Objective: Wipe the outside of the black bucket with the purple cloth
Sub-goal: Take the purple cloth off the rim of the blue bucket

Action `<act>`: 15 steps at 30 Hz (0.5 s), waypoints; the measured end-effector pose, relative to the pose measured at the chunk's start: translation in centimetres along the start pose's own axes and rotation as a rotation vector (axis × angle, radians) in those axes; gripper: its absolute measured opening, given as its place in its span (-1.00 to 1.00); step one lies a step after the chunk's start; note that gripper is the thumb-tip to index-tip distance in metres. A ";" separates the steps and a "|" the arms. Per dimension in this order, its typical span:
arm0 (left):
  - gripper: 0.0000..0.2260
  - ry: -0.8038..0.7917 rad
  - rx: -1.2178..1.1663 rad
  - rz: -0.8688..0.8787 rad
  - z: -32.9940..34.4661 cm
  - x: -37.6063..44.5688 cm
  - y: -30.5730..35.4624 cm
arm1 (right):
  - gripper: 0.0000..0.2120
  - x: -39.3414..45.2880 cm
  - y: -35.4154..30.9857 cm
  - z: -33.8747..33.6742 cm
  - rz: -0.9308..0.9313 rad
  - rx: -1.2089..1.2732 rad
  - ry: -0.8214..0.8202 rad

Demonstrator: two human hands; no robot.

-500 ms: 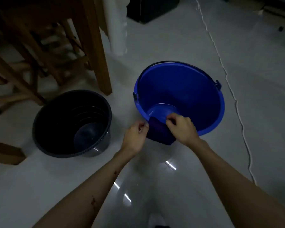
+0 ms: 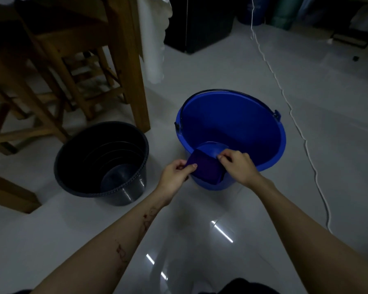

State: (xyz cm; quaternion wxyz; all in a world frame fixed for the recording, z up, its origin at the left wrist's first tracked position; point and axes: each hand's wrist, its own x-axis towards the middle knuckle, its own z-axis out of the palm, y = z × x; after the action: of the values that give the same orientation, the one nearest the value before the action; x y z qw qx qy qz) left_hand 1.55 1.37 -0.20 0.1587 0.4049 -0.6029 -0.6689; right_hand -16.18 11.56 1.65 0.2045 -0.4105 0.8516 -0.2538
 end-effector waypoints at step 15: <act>-0.90 0.000 0.273 0.247 -3.4 -2.7 13.8 | 0.08 -1.8 -5.9 -3.6 -0.215 0.025 -0.164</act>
State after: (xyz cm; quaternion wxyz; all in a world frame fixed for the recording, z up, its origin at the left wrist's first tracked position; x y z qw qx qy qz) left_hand 1.85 -2.13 13.82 0.1830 0.3457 -0.7331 -0.5564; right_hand -13.66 10.82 8.30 0.2499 -0.5162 0.7799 -0.2505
